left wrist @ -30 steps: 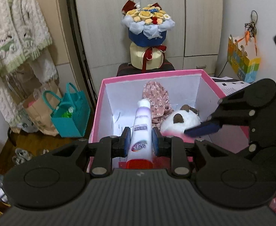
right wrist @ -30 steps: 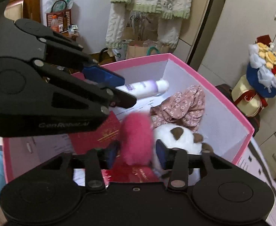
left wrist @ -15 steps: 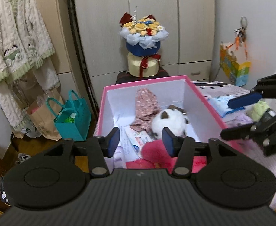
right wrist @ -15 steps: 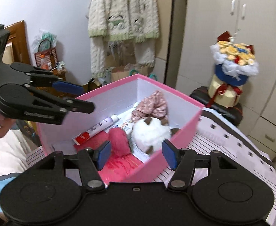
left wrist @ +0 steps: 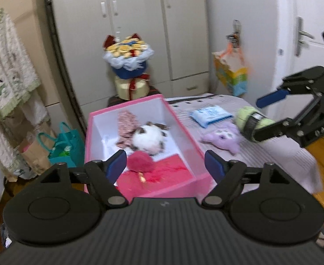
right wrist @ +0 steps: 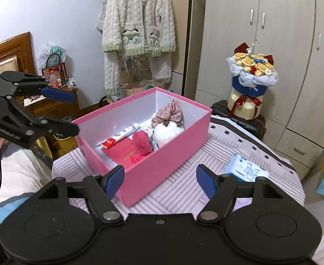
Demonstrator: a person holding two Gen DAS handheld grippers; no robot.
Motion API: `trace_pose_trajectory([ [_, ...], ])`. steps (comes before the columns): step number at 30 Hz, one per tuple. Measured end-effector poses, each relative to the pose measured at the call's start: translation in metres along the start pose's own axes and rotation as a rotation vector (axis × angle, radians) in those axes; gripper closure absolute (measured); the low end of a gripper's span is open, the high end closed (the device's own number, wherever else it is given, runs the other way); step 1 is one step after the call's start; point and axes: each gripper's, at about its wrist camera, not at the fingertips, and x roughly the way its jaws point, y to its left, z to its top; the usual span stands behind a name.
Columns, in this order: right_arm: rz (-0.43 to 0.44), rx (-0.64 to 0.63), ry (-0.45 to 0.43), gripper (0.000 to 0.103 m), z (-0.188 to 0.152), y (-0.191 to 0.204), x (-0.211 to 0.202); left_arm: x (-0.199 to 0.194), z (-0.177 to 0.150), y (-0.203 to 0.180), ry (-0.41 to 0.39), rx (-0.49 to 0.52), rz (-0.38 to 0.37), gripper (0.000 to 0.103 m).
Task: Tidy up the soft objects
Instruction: 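Open both grippers to release the tube and pompom, then withdraw, then close the left gripper on the light green yarn ball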
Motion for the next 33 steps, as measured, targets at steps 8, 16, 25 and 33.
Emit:
trace_pose_trajectory([
  [8, -0.039, 0.01, -0.011, 0.01, -0.038, 0.007, -0.041, -0.02, -0.013, -0.043, 0.026, 0.06, -0.078, 0.011],
  [16, -0.063, 0.05, 0.019, 0.008, -0.077, 0.006, -0.054, -0.015, -0.023, -0.079, 0.081, 0.087, -0.107, 0.005],
  [25, -0.154, 0.102, 0.007, 0.005, -0.113, -0.016, -0.055, 0.02, -0.013, -0.111, 0.118, 0.086, -0.232, 0.005],
  [33, -0.221, 0.09, -0.081, 0.005, -0.138, -0.037, -0.039, 0.064, -0.01, -0.13, 0.07, 0.065, -0.282, 0.005],
])
